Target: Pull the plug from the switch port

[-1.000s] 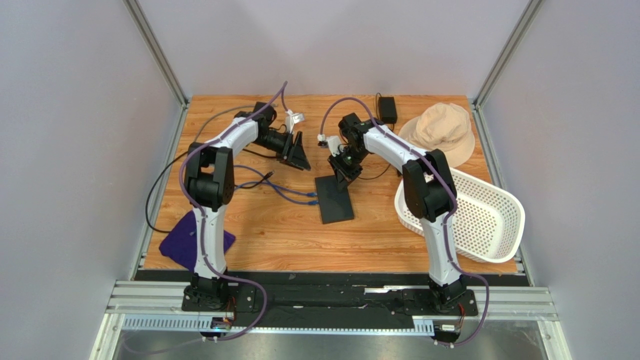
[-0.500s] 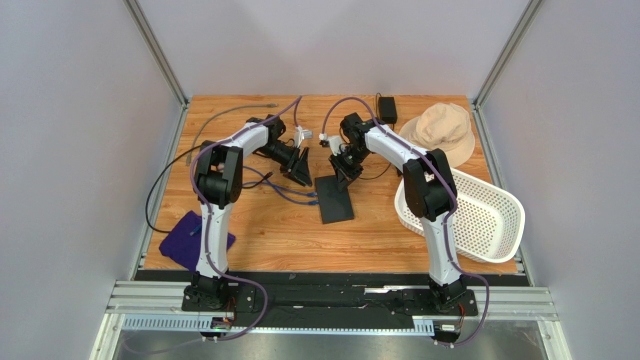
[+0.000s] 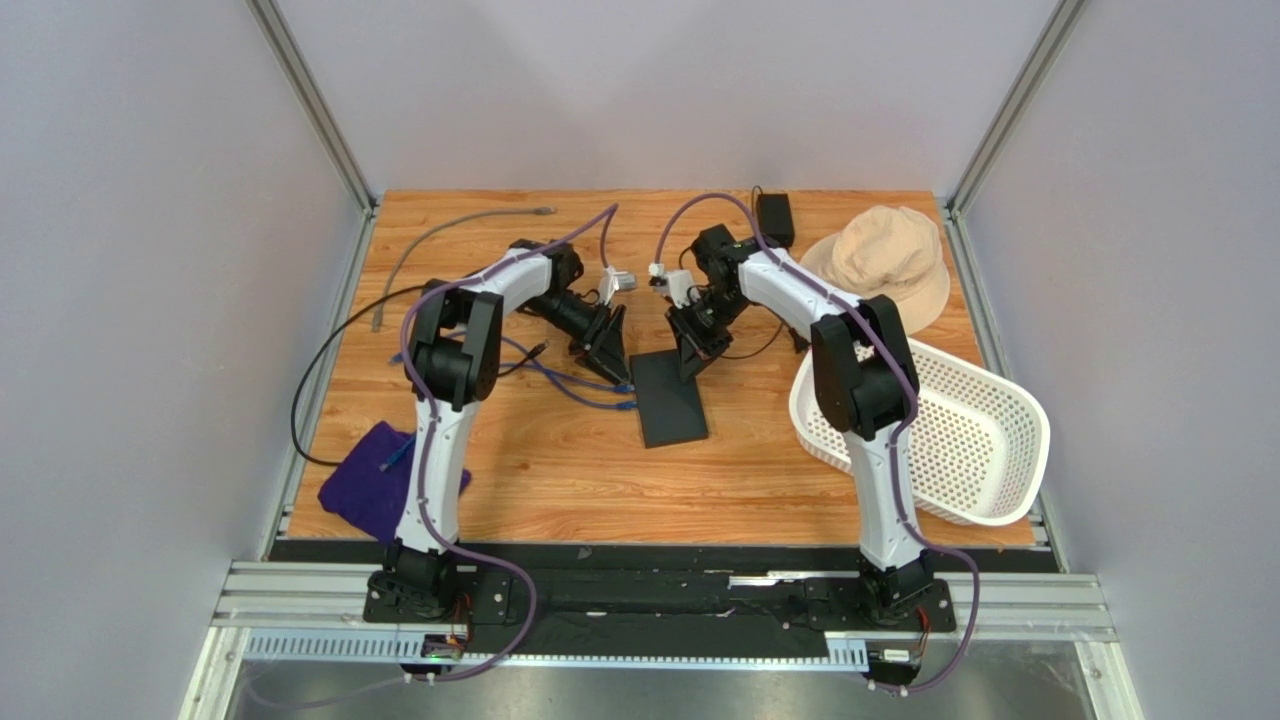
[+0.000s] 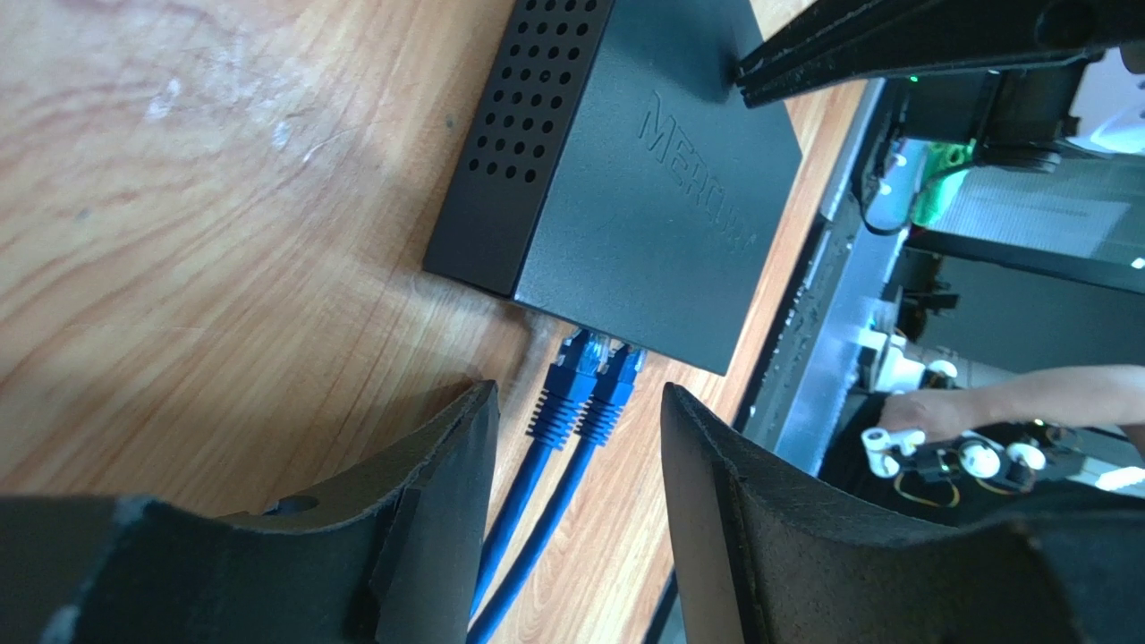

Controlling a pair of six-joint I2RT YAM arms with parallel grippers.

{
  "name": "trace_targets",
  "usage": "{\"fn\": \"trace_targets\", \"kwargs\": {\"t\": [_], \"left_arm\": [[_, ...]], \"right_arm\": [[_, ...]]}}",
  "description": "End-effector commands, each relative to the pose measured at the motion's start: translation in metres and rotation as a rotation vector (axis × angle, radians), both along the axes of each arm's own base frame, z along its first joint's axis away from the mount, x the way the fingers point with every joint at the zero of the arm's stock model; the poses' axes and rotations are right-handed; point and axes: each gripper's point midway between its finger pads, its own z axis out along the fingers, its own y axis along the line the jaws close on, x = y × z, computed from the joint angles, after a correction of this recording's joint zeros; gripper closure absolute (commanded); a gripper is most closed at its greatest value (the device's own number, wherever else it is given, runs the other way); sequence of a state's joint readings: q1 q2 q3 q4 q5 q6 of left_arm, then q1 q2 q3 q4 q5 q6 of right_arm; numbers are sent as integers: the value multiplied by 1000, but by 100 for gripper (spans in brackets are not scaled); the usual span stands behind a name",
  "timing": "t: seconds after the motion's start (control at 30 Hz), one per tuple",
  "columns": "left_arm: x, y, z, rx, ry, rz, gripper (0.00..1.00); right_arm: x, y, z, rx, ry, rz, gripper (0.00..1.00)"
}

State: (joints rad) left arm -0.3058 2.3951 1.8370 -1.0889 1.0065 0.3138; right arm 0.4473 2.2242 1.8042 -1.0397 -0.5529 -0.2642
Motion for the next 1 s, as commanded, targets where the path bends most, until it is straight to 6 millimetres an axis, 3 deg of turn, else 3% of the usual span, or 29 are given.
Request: {"fn": "trace_targets", "kwargs": {"t": [0.0, 0.57, 0.97], "left_arm": [[-5, -6, -6, -20, -1, -61, 44], [-10, -10, -7, -11, 6, -84, 45], [-13, -15, -10, 47, 42, -75, 52]], "right_arm": [[1, -10, -24, -53, 18, -10, 100], [5, -12, -24, -39, 33, -40, 100], [5, -12, -28, -34, 53, -52, 100]]}}
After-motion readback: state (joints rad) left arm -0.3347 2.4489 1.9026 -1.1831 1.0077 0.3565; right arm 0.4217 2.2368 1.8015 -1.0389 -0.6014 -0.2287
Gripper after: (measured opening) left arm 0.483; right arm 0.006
